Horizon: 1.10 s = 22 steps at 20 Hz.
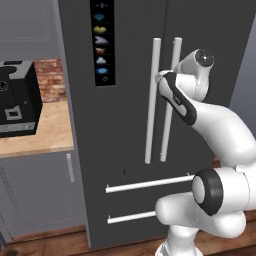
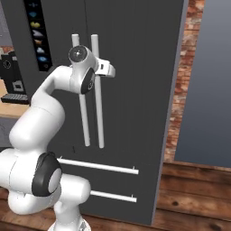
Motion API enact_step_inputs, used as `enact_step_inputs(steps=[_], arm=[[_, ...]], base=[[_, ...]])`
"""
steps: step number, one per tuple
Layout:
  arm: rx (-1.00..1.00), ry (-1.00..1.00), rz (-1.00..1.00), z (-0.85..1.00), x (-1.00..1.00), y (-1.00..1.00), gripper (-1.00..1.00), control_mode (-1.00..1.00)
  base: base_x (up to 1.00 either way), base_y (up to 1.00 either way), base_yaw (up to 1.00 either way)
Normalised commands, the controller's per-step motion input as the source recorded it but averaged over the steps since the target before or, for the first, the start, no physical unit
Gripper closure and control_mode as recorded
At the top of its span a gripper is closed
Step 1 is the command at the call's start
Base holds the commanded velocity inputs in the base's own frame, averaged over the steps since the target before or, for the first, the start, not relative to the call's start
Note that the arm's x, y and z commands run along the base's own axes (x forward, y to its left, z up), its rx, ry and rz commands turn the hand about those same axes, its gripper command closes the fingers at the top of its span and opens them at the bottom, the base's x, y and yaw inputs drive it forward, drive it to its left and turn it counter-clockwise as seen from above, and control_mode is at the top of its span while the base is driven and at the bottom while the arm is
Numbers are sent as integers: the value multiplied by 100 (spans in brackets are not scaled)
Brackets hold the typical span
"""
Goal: Gather the carrot and eggplant from the fridge and place them on a tray on the dining counter. Then gather the fishs from the fridge and place them on the other tray.
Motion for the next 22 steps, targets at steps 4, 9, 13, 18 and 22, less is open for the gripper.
enact_step_inputs(steps=[4, 9, 13, 18, 22], arm=[[0, 0, 0, -4, 23, 5, 100, -100], [0, 0, 0, 1, 4, 1, 100, -100], [0, -1, -4, 19, -42, -10, 100, -100], [0, -3, -7, 27, -80, -16, 100, -100], [0, -3, -7, 39, -95, -19, 100, -100]], base=[[0, 0, 0], [0, 0, 0], [0, 0, 0], [0, 0, 0], [0, 0, 0]])
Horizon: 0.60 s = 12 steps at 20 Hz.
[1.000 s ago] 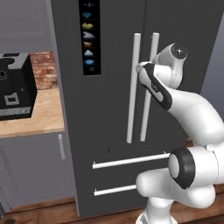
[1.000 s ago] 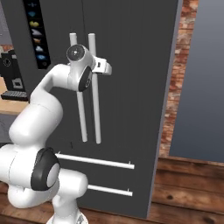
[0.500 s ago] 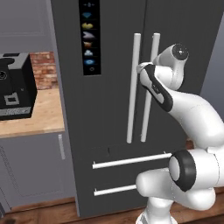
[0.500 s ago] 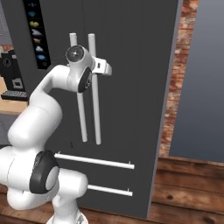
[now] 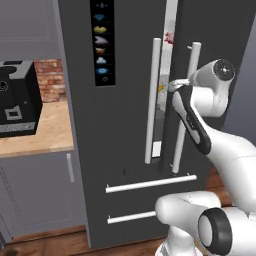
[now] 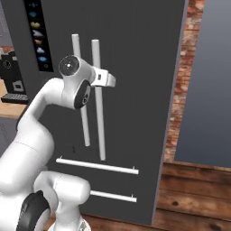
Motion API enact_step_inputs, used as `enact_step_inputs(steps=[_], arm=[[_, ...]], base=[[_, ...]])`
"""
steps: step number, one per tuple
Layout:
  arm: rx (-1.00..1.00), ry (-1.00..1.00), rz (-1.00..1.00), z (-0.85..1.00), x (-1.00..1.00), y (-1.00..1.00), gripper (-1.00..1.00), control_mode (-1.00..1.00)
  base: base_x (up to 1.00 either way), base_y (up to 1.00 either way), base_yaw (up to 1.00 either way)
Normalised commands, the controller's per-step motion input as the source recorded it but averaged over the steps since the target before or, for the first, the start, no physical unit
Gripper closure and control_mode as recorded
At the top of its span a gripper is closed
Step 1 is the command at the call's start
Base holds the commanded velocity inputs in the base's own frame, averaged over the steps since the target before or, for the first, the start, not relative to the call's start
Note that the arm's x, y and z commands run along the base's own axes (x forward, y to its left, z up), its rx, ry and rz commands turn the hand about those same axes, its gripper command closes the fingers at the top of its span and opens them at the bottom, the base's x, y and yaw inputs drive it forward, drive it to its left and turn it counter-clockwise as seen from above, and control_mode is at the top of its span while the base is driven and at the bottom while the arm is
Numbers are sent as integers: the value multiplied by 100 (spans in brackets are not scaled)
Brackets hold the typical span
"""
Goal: Gather the carrot and eggplant from the fridge and place them on a tray on the dining counter. Then gather the fishs from the fridge and place them on the other tray.
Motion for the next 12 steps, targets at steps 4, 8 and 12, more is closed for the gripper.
enact_step_inputs(steps=[4, 8, 12], arm=[[0, 0, -12, 48, -100, -24, 100, -100], [0, 0, -16, 50, -98, -30, 100, -100], [0, -1, -15, 50, -99, -34, 100, -100]], base=[[0, 0, 0], [0, 0, 0], [0, 0, 0]])
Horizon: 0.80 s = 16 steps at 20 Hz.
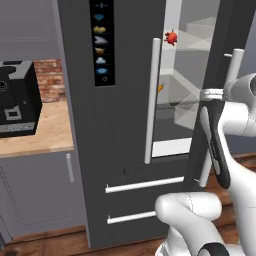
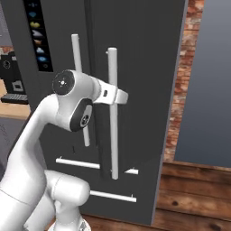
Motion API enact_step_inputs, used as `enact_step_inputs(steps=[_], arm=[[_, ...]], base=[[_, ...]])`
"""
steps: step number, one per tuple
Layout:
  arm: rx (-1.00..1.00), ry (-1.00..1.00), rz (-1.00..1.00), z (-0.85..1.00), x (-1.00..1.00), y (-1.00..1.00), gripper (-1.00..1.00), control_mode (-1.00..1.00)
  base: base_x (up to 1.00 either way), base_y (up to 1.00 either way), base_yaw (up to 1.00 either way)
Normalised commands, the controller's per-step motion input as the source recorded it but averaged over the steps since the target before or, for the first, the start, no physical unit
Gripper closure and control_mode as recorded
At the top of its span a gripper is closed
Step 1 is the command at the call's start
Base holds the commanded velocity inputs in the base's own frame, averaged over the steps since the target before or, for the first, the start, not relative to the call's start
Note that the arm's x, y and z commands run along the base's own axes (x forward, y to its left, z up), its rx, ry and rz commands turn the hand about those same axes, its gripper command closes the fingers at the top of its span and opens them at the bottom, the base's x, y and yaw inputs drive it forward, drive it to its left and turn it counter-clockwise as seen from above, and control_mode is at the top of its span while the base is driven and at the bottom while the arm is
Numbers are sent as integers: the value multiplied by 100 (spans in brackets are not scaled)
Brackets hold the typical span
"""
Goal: Gather the carrot and eggplant from the fridge and place them on a tray on the dining counter. Then gather the fishs from the fridge and place them on the other tray.
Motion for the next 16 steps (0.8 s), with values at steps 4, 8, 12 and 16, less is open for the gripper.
enact_step_inputs(steps=[4, 8, 12, 16], arm=[[0, -5, -13, 29, -100, -22, -100, -100], [0, -10, -9, 36, -100, 0, -100, -100], [0, -10, -10, 37, -100, 16, -100, -100], [-4, -4, -7, 33, -95, 67, -100, -100]], base=[[0, 0, 0], [0, 0, 0], [0, 0, 0], [0, 0, 0]])
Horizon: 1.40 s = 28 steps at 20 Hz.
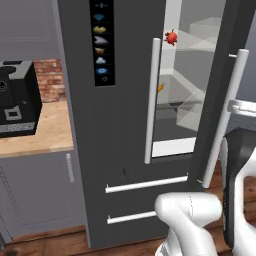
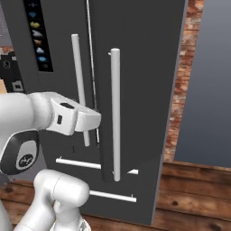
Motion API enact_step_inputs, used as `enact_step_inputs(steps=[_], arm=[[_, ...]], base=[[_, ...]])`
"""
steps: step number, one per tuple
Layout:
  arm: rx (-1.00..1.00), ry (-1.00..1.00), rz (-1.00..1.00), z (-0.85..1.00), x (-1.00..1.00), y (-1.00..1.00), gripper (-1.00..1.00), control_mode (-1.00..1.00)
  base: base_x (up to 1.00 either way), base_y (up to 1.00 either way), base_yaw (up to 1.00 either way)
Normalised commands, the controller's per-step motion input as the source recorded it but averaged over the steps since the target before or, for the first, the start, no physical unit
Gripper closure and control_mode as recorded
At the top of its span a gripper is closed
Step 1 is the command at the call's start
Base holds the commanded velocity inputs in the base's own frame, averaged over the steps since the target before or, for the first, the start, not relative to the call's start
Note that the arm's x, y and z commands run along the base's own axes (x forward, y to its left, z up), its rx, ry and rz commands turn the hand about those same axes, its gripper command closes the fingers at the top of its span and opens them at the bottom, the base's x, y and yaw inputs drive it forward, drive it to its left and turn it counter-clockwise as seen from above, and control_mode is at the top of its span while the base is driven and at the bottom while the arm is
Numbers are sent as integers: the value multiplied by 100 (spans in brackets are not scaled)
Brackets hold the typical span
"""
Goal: Gather the carrot and eggplant from the fridge and place them on a tray on the dining counter. Then gather the fishs from the fridge and place them on the other tray.
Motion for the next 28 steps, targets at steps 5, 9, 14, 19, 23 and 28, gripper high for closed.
enact_step_inputs(steps=[5, 9, 14, 19, 23, 28], arm=[[-12, 0, -1, 40, -58, 100, -100, -100], [-14, 3, 0, 51, -14, 100, -100, -100], [-20, 13, 0, 40, 22, 76, -100, -100], [-22, 18, 0, 0, 61, 15, -100, -100], [-19, 3, -9, -51, 35, 1, -100, -100], [-11, 1, -2, -47, 54, -4, -100, -100]], base=[[0, 0, 0], [0, 0, 0], [0, 0, 0], [0, 0, 0], [0, 0, 0], [0, 0, 0]])
